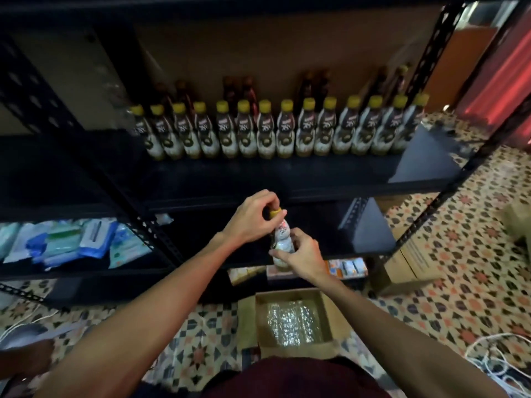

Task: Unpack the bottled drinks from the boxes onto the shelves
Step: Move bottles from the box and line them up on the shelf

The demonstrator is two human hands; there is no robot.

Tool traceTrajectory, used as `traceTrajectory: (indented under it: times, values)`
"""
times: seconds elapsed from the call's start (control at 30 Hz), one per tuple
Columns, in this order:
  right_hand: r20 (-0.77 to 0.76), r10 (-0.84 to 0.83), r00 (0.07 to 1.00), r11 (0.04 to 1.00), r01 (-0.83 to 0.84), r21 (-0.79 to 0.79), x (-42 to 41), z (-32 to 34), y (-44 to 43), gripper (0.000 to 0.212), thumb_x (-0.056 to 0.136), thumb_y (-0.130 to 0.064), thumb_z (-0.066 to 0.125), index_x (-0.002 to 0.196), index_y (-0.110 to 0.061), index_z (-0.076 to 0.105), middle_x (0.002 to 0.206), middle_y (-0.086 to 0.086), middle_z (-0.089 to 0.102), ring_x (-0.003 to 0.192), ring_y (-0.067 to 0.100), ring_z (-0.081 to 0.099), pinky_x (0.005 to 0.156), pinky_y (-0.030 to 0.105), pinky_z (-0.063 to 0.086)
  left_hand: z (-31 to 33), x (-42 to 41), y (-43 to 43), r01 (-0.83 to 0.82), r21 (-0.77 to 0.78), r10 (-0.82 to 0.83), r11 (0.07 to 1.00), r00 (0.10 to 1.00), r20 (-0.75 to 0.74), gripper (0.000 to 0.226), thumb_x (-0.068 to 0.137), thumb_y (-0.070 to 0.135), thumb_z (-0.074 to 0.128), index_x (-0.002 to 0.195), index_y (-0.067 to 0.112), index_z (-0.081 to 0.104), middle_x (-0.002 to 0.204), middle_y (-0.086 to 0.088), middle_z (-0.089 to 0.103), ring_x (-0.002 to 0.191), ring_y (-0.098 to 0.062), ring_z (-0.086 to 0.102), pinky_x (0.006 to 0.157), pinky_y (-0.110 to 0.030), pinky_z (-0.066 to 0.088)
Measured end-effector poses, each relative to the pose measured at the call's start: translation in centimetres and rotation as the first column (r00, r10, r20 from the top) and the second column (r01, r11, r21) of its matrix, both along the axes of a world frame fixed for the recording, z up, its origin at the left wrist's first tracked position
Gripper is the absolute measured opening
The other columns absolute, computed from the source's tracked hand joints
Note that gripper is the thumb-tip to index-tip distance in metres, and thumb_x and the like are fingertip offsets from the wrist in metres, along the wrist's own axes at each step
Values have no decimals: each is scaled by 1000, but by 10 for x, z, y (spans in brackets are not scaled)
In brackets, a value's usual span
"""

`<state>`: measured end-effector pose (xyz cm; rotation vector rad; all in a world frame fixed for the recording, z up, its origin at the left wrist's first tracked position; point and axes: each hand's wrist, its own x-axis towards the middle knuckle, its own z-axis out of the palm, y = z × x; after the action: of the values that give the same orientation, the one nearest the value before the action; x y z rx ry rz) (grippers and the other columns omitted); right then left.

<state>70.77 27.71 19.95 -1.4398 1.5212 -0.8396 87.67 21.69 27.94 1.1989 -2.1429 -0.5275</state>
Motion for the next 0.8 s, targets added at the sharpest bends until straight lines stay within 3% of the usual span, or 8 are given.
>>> traceTrajectory:
  times: [0.2,0.3,0.43,0.63,0.8]
  values:
    - [31,28,999,991,-24,-133,1,51,-39,45,68,-43,91,101,-27,65,92,-9,74,86,3,70,80,29,58,57,8,-34,1,-108,-4,994,1000,-22,18,91,32,67,83,19,57,84,11,56,77,-9,56,70,-30,49]
    - [38,11,999,975,-3,-221,4,79,-61,40,69,-39,92,94,-24,65,86,-9,72,81,2,69,72,22,55,83,8,-51,-17,-180,0,984,996,-92,18,95,30,64,83,18,59,82,10,59,77,-8,57,71,-25,47]
    - [55,-33,998,946,49,-321,4,107,-92,41,69,-39,92,91,-20,63,83,-8,71,78,2,67,66,16,50,114,1,-73,-13,-254,-26,967,989,-149,16,98,26,60,88,14,61,84,7,61,78,-8,58,70,-30,49]
    - [72,-96,993,950,113,-292,-1,110,-131,54,68,-40,91,110,-20,64,100,-10,71,94,1,66,83,22,53,122,-8,-106,66,-225,-80,972,995,-56,12,99,27,57,93,18,61,92,8,60,87,-9,58,80,-37,50]
    - [115,-111,987,964,135,-228,-4,101,-152,58,73,-33,90,122,-21,62,109,-13,68,100,-2,62,88,17,47,115,-15,-126,86,-108,-77,990,993,88,8,100,37,52,103,30,56,105,11,57,98,-10,55,85,-41,52]
